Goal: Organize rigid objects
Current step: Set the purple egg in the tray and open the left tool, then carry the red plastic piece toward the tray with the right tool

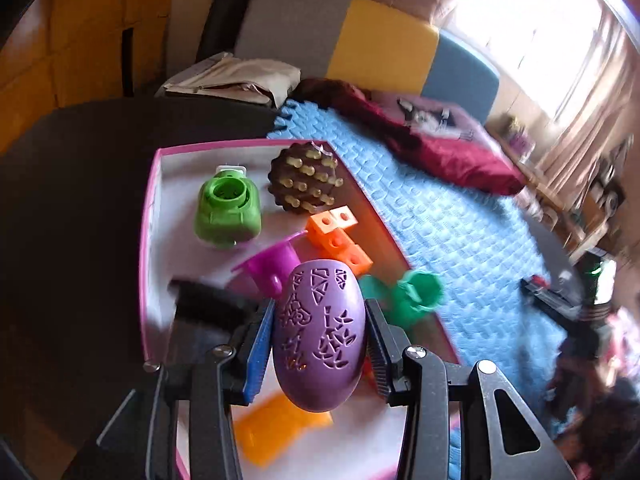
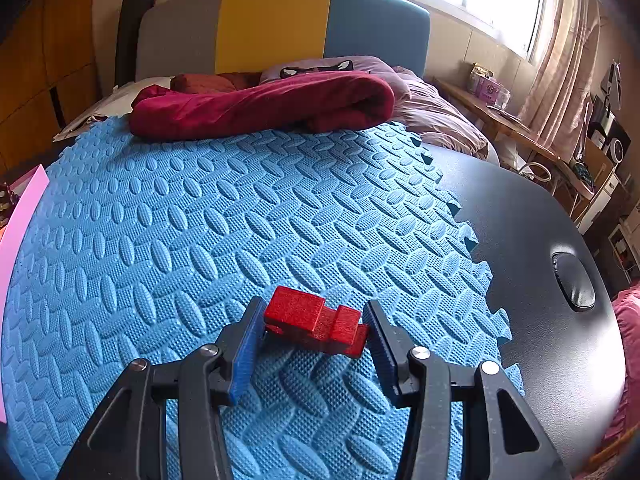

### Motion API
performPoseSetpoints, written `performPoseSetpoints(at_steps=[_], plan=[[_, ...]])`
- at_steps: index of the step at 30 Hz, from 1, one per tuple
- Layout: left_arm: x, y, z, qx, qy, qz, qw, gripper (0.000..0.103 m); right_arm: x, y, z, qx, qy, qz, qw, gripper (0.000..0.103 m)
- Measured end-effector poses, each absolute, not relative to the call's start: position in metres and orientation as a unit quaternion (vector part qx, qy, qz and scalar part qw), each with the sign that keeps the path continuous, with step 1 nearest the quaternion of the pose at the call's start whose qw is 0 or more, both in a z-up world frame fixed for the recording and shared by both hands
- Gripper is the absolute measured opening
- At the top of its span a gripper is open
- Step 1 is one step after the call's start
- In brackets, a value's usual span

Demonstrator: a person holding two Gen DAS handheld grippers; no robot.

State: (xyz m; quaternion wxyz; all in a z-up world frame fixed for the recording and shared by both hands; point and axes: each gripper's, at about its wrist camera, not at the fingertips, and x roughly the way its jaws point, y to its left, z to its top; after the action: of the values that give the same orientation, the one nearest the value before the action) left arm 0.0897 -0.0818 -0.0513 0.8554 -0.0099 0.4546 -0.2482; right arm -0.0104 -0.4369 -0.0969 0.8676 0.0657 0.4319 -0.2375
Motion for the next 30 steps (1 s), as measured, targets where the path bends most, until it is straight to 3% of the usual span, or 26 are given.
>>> performPoseSetpoints(at_steps=[5,10,12,30], plan=[[0.102,-0.097,-0.066,0.055,0.438,-0.219,0.87,0.044,-0.01,-0.437,-0.097,0.065,0.432,-0.238,0.867,0.05],[0.099,-0.092,-0.063,0.041,0.439,-0.231,0.867,0.048,-0.01,-0.436,-0.097,0.062,0.432,-0.239,0.867,0.05],[0.092,-0.089,-0.058,0.041,0.428,-0.227,0.874,0.056,-0.01,-0.436,-0.097,0.061,0.432,-0.24,0.867,0.05],[0.032,-0.063,-0.028,0.027,0.379,-0.152,0.912,0.064,-0.01,-0.434,-0.096,0.055,0.431,-0.243,0.867,0.05]])
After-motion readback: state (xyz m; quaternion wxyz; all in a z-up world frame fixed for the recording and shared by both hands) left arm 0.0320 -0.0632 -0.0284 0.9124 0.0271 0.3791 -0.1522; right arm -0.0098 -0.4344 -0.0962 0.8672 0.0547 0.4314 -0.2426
